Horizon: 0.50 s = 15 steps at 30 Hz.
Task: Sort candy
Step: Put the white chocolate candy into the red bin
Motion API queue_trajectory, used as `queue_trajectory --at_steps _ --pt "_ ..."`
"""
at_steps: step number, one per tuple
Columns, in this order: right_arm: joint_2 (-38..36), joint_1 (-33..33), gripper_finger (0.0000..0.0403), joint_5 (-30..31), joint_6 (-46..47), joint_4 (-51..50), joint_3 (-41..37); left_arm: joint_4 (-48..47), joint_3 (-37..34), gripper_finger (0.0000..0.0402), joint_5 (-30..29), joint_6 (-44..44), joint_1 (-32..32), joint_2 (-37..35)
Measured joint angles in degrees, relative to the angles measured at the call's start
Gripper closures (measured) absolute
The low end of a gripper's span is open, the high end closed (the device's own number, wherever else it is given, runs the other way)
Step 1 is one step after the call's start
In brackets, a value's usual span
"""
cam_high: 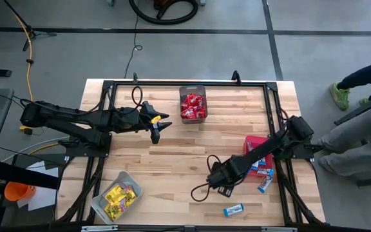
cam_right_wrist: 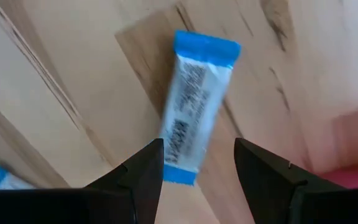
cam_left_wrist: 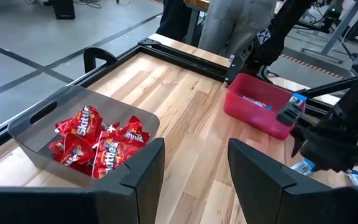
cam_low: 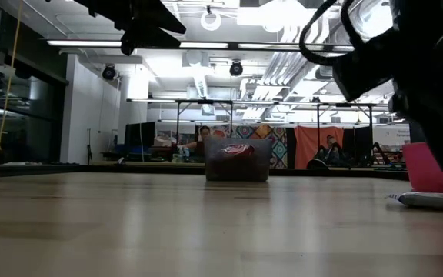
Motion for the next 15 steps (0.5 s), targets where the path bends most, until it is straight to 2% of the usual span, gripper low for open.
queue_trajectory --at_steps 15 --pt "5.77 -0.03 0.0216 -1.94 1.41 1.67 0.20 -0.13 0.00 0.0237 0.00 -0.04 -0.02 0.00"
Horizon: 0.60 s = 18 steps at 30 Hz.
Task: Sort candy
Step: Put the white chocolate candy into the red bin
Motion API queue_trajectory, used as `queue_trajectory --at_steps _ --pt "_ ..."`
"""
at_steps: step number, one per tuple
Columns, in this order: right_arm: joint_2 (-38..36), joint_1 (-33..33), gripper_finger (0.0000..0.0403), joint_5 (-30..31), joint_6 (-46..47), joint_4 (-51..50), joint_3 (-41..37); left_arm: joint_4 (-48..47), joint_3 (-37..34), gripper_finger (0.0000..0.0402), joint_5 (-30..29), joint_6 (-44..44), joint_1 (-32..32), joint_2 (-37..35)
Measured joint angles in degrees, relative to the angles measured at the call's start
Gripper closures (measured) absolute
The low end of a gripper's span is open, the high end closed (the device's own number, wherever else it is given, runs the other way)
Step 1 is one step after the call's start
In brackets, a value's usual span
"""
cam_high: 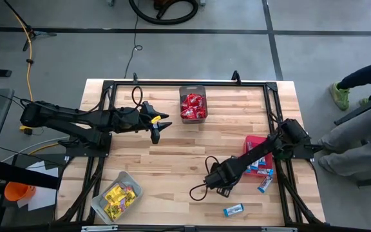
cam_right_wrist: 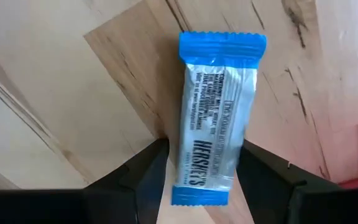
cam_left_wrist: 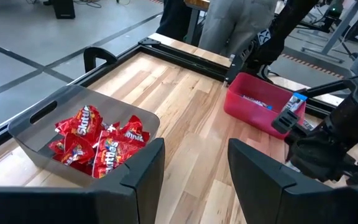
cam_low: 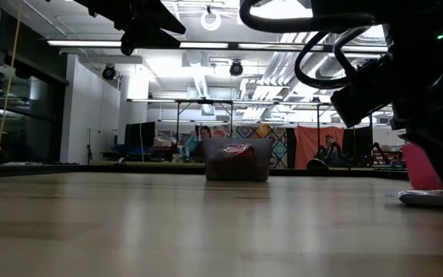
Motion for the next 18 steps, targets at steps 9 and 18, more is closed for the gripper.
queue_trajectory --at_steps 9,18 --pt "-1.20 0.09 0.0362 1.22 -7.35 -0.92 0.94 -0.05 0.00 0.0237 0.00 0.01 0.01 0.00" --pt "-16.49 -3.90 0.0398 12.42 -9.69 -7.50 0.87 3.09 0.00 0.0237 -0.02 0.02 0.00 -0.02"
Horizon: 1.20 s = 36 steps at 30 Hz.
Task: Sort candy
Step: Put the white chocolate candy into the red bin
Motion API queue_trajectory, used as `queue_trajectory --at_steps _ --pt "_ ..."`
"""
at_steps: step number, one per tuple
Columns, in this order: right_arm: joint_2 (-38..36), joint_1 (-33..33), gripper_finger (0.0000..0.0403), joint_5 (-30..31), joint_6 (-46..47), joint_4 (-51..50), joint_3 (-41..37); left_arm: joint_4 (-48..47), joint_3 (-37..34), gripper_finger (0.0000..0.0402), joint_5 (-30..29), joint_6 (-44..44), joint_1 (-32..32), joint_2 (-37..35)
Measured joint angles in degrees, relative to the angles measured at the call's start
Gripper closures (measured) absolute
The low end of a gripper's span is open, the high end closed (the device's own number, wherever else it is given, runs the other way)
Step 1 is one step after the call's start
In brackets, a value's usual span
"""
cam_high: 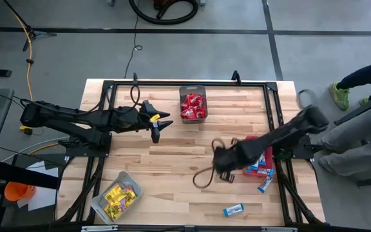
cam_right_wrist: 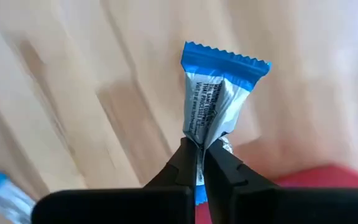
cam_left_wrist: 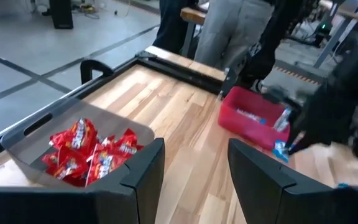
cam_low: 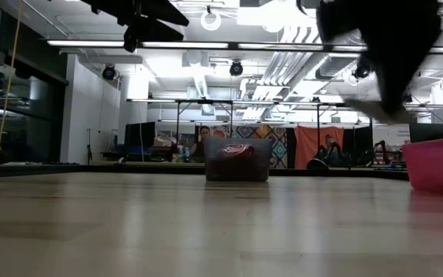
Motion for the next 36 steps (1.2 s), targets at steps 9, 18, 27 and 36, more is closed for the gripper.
queue_trajectory --at_steps 9,18,27,36 --pt "-21.72 -6.74 0.0400 15.37 -7.96 14.23 0.02 7.52 0.02 0.0237 2.91 0.72 0.02 0.00" --pt "-24.03 -13.76 0.0402 6.97 -25.47 36.09 0.11 13.06 0.04 0.0237 7.54 2.91 -0.07 0.00" --pt "-25.63 -14.41 0.0402 4.06 -20.95 26.35 0.11 13.02 0.04 0.0237 7.02 2.92 -0.13 0.00" --pt "-31.91 -7.24 0.0402 8.53 2.85 -4.81 -7.93 12.93 0.04 0.0237 5.61 2.95 -0.02 0.00"
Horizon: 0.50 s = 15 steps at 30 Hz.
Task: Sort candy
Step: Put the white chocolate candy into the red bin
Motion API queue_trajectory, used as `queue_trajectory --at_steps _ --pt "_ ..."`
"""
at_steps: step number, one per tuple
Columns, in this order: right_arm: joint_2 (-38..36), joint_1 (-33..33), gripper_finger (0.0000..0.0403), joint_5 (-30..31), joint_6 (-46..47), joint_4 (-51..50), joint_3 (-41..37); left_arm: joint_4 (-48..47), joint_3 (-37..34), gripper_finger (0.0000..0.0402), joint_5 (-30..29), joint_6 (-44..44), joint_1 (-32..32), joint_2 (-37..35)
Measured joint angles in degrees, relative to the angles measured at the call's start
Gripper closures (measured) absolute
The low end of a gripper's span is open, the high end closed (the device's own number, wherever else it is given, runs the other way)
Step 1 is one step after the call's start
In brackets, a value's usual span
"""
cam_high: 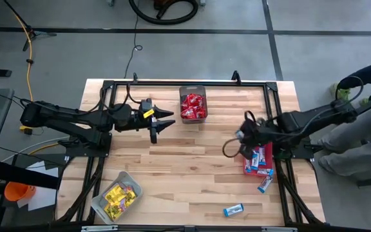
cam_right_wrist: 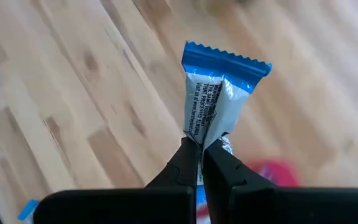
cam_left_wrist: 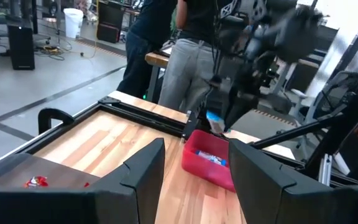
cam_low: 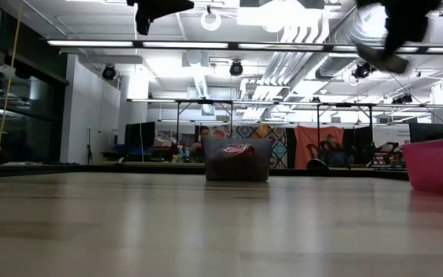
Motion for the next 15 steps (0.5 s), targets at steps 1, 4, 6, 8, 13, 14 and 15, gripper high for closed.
queue_trajectory --at_steps 1,4,6,8,13,14,15 --pt "-1.64 1.00 0.0402 -0.64 3.85 0.23 -2.75 -0.10 0.00 0.0237 -0.01 0.00 0.00 0.00" --pt "-6.83 4.43 0.0402 -3.77 16.95 2.77 -11.80 -0.76 0.00 0.0237 -0.03 0.02 0.00 0.00" --pt "-9.79 6.75 0.0402 -6.17 26.31 4.24 -17.50 -1.28 0.00 0.0237 -0.03 0.02 0.00 0.02" --pt "-12.25 9.04 0.0402 -8.57 35.37 4.96 -22.27 -1.53 0.00 0.0237 -0.03 0.02 0.00 0.02" --pt "-15.67 12.53 0.0402 -14.65 48.13 5.69 -27.83 -1.57 0.00 0.0237 -0.06 0.04 0.00 0.02" --pt "-15.99 12.78 0.0400 -15.01 49.20 5.77 -28.05 -1.57 0.00 0.0237 -0.06 0.04 0.00 0.02" --pt "-16.22 12.92 0.0398 -15.35 50.04 5.82 -28.09 -1.55 0.00 0.0237 -0.06 0.04 0.00 0.02"
